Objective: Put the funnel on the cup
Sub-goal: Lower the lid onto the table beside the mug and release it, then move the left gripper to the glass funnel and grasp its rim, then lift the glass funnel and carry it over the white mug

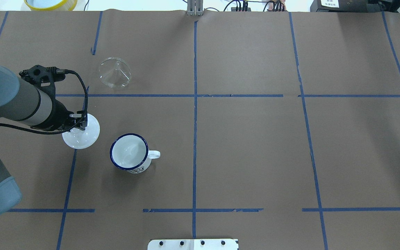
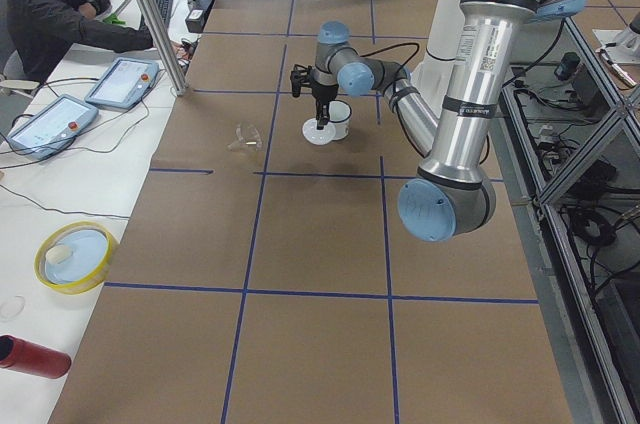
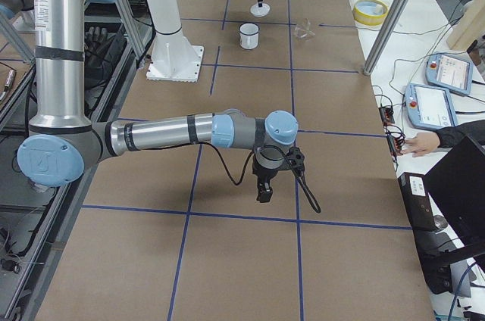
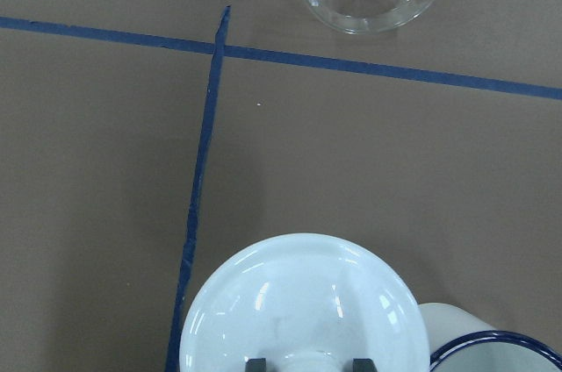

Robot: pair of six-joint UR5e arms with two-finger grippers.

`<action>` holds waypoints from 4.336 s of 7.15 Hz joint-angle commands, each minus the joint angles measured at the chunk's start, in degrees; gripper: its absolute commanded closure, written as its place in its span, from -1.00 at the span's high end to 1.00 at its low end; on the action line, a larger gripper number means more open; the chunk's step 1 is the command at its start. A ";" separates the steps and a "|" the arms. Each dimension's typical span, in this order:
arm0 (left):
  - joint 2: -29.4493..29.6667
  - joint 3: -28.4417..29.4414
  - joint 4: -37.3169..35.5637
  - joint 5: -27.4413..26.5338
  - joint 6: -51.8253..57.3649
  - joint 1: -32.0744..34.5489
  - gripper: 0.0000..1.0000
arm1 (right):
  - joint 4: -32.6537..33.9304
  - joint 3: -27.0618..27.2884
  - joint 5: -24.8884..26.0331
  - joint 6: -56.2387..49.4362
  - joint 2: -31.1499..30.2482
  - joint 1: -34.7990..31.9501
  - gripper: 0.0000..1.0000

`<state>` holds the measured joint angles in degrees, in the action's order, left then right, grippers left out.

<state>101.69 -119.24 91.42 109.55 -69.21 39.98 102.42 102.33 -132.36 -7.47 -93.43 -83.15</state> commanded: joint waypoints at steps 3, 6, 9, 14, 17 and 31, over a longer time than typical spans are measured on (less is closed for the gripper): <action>-0.53 10.33 10.44 -1.09 -3.48 -3.05 -1.00 | -0.02 -0.02 0.00 0.00 0.00 0.00 1.00; 1.05 13.24 10.53 -0.92 -2.60 -3.32 -0.06 | -0.02 -0.02 0.00 0.00 0.00 0.00 1.00; 1.14 11.93 10.53 -0.39 -1.72 -2.89 1.00 | -0.02 0.06 0.00 0.00 0.00 0.00 1.00; 10.59 16.45 9.74 -0.39 -20.11 6.60 1.00 | -0.02 0.06 0.00 0.00 0.00 0.00 1.00; 19.22 27.44 12.27 -6.53 -42.25 6.52 1.00 | -0.02 -0.02 0.00 0.00 0.00 0.00 1.00; 23.99 38.39 23.36 -18.68 -61.13 3.97 -1.00 | -0.02 0.06 0.00 0.00 0.00 0.00 1.00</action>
<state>125.64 -80.11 114.33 90.53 -130.38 43.65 102.39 102.38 -132.36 -7.47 -93.43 -83.15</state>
